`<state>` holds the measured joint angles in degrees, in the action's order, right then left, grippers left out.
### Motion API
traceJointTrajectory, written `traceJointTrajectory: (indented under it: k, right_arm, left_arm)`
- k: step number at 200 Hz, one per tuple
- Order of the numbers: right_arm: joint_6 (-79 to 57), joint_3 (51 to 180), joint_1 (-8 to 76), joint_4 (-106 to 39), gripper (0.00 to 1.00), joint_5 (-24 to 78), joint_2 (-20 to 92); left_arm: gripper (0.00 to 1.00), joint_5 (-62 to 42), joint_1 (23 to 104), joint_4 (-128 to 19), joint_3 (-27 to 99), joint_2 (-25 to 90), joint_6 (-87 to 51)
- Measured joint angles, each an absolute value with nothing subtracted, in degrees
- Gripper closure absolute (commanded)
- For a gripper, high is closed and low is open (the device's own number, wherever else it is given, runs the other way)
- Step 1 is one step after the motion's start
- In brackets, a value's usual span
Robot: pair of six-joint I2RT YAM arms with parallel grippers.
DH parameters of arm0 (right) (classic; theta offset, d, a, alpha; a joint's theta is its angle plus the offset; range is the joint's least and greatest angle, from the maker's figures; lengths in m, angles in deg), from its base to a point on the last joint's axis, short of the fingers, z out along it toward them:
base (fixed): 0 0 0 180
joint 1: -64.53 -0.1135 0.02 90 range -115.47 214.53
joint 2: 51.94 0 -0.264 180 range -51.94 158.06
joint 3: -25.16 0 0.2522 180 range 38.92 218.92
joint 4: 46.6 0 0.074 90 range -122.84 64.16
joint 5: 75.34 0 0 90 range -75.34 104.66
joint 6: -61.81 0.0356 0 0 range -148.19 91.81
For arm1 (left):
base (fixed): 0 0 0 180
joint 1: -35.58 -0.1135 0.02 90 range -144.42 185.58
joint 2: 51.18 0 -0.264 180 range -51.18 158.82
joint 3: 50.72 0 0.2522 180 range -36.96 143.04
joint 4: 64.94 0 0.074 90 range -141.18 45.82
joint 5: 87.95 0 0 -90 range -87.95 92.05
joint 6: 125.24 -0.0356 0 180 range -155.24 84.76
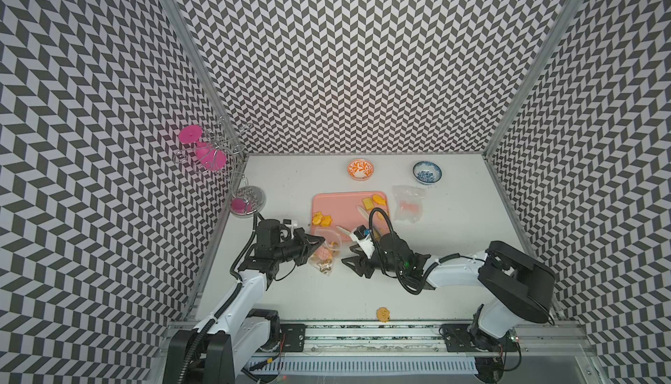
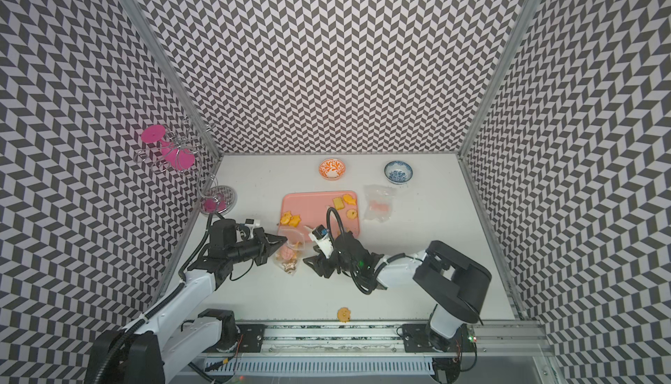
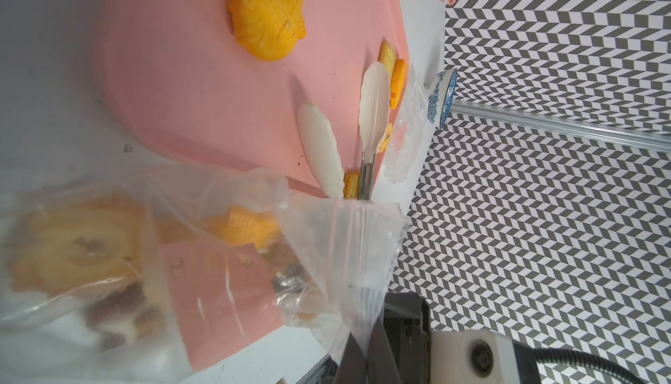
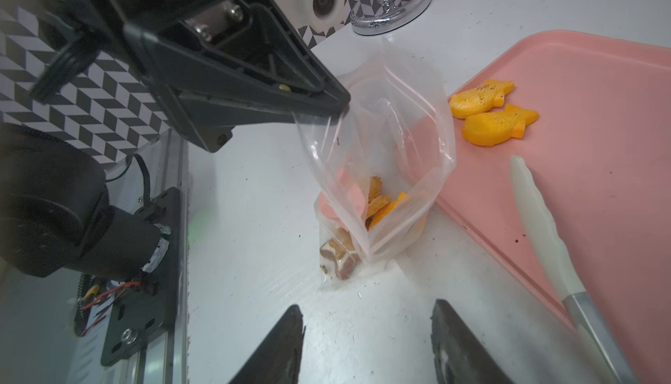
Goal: Put the cookies into a resealable bag to prevent moisture
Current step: Adjust the ziploc bag at the center of the board.
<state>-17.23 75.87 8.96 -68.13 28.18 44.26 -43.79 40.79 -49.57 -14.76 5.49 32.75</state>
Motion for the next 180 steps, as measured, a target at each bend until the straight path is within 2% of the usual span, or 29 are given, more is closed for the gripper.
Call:
traceJointTrajectory:
  k: [43, 125, 157, 180]
  right_arm:
    - [-16.2, 79.8, 9.0, -70.8, 0.62, 29.0, 47.6]
    - [-16.0, 80.7, 9.0, -71.8, 0.79, 29.9, 49.3]
    - [-16.2, 80.7, 9.2, -71.7, 0.93, 29.9, 49.2]
    - [-17.6, 80.8, 9.2, -70.2, 0.99, 29.9, 48.6]
  left_arm:
    - [1.0, -43.8, 40.8, -49.5, -14.8, 5.2, 32.4]
    - [1.0, -43.8, 40.8, -49.5, -14.8, 5.0, 32.1]
    - [1.0, -43.8, 40.8, -49.5, -14.8, 5.0, 31.9]
    - [0.85, -43.1, 40.8, -47.9, -14.3, 5.0, 30.0]
